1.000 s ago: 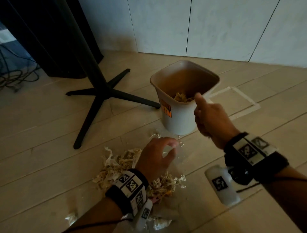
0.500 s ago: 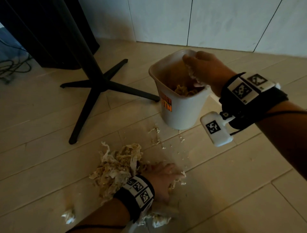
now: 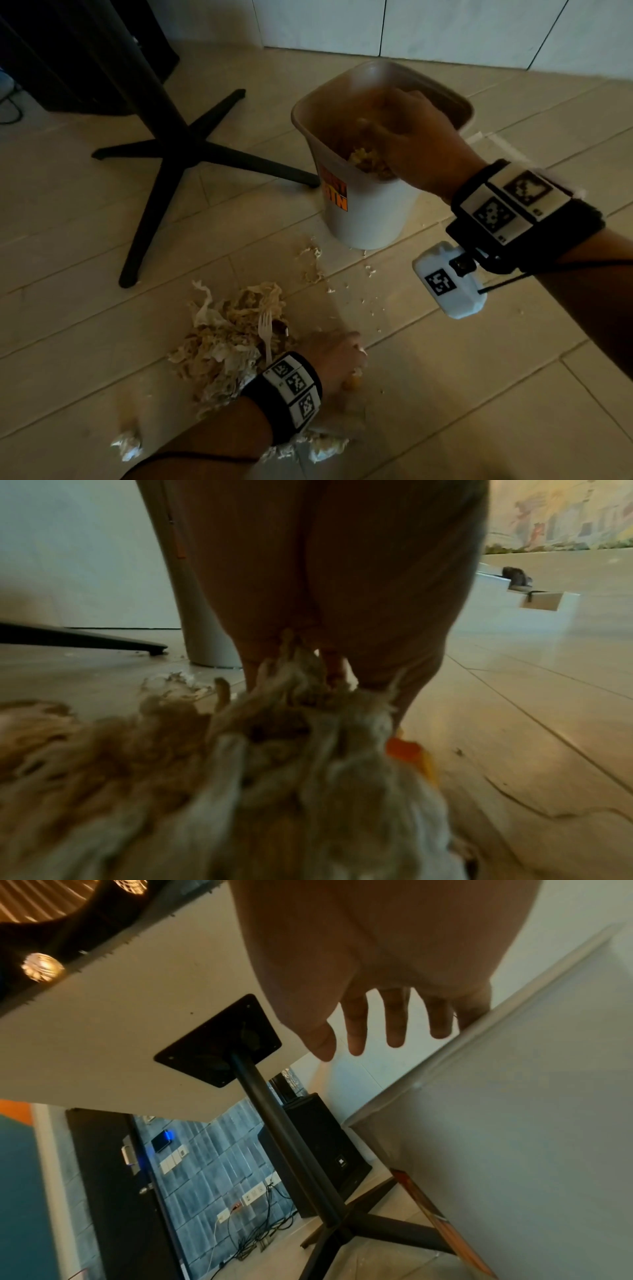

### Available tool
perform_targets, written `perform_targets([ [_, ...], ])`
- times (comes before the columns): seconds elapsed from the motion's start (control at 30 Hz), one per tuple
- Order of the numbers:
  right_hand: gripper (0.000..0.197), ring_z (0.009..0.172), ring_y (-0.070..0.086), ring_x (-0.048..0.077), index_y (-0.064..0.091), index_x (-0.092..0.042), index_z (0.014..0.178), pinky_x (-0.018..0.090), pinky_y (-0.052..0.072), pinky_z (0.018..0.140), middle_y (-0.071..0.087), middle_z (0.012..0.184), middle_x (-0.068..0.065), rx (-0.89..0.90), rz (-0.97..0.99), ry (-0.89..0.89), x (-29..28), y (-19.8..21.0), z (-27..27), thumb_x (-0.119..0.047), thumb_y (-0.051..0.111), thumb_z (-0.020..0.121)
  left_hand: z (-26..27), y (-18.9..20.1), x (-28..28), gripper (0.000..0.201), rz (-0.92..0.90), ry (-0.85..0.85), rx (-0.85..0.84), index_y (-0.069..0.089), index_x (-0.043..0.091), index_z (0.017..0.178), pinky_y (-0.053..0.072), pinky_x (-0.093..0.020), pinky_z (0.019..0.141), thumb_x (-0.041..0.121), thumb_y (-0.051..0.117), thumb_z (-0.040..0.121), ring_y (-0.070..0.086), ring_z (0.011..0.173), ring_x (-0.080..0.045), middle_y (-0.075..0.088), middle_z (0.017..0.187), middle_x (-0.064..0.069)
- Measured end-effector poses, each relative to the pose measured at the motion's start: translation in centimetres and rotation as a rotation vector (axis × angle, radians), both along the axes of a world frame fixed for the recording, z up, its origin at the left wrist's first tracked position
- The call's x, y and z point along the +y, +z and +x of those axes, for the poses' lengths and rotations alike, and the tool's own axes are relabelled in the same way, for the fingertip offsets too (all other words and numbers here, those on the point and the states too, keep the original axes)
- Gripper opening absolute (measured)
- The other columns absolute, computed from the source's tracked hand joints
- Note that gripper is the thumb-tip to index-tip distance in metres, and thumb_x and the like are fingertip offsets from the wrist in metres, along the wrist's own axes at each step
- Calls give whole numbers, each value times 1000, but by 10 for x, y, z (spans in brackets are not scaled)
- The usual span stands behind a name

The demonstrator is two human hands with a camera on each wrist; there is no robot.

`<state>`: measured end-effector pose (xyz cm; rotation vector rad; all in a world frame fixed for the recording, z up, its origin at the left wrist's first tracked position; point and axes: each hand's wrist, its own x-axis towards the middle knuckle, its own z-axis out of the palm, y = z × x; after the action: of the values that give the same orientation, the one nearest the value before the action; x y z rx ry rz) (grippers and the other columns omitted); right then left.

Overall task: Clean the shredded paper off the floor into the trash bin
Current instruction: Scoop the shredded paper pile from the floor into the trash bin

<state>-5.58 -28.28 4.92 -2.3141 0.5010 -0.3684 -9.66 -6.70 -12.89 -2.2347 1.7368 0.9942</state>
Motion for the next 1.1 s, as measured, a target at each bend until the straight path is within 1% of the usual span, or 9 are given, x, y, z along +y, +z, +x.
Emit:
perform_targets([
  [0.23, 24, 111, 55, 15, 60, -20, 119, 27, 51, 91, 52, 127, 2, -376, 57, -55, 24, -8, -56, -27, 53, 97, 37, 2, 18, 32, -204, 349, 120, 69, 29, 105, 53, -37, 87, 11, 68, 78, 59, 102, -12, 60, 113, 11],
  [0.37, 10, 103, 57, 0, 58, -31, 108, 16, 49, 80, 59, 119, -6, -347, 303, -113, 45, -27, -91, -28, 53, 100, 52, 22, 23, 23, -508, 526, 125, 70, 26, 105, 53, -31, 87, 23, 71, 83, 60, 97, -9, 64, 109, 7],
  [0.5, 27, 107, 58, 12, 56, -35, 116, 41, 53, 91, 58, 124, -8, -62, 751, -182, 66, -53, -108, -49, 50, 95, 59, 49, 21, 28, -782, 726, 121, 72, 21, 107, 54, -17, 81, 19, 77, 79, 65, 91, -7, 66, 108, 4],
  [0.67, 82, 129, 44, 31, 37, -41, 141, 63, 41, 101, 39, 149, -5, 244, 1213, -245, 94, -81, -117, -80, 53, 71, 51, 79, 9, 29, -1048, 806, 81, 72, 20, 105, 50, -17, 84, 12, 77, 78, 63, 95, -6, 66, 106, 5],
  [0.73, 78, 125, 48, 33, 45, -43, 136, 67, 40, 99, 47, 143, -4, 275, 1333, -220, 103, -83, -119, -83, 50, 70, 42, 88, 4, 28, -1083, 787, 24, 71, 22, 106, 50, -15, 86, 17, 77, 79, 62, 96, -5, 65, 107, 6],
  [0.83, 54, 106, 68, 29, 63, -38, 116, 57, 49, 92, 72, 117, -1, 210, 1520, -151, 111, -79, -119, -75, 39, 85, 25, 94, -2, 30, -1112, 779, 7, 69, 23, 108, 46, -10, 86, 18, 77, 79, 59, 99, -3, 63, 110, 7],
  [0.93, 63, 107, 69, 26, 63, -27, 126, 56, 46, 100, 73, 114, 7, 73, 1617, -57, 111, -79, -120, -70, 33, 92, 8, 90, -3, 29, -1125, 764, 42, 68, 26, 105, 44, -7, 83, 19, 77, 78, 58, 97, -2, 59, 109, 9],
  [1.03, 71, 63, 69, 13, 77, -18, 81, 32, 51, 69, 70, 61, 0, 46, 1533, -23, 108, -81, -119, -65, 26, 95, -7, 87, -2, 22, -1116, 773, 107, 65, 29, 101, 52, -19, 76, 29, 74, 81, 58, 91, -3, 55, 105, 11],
  [1.1, 66, 58, 61, 17, 73, -7, 91, 26, 45, 58, 66, 62, 5, 34, 1503, -7, 108, -82, -117, -64, 39, 93, -15, 86, -4, 17, -1125, 782, 134, 68, 26, 100, 53, -22, 71, 26, 73, 84, 60, 85, -3, 56, 100, 12],
])
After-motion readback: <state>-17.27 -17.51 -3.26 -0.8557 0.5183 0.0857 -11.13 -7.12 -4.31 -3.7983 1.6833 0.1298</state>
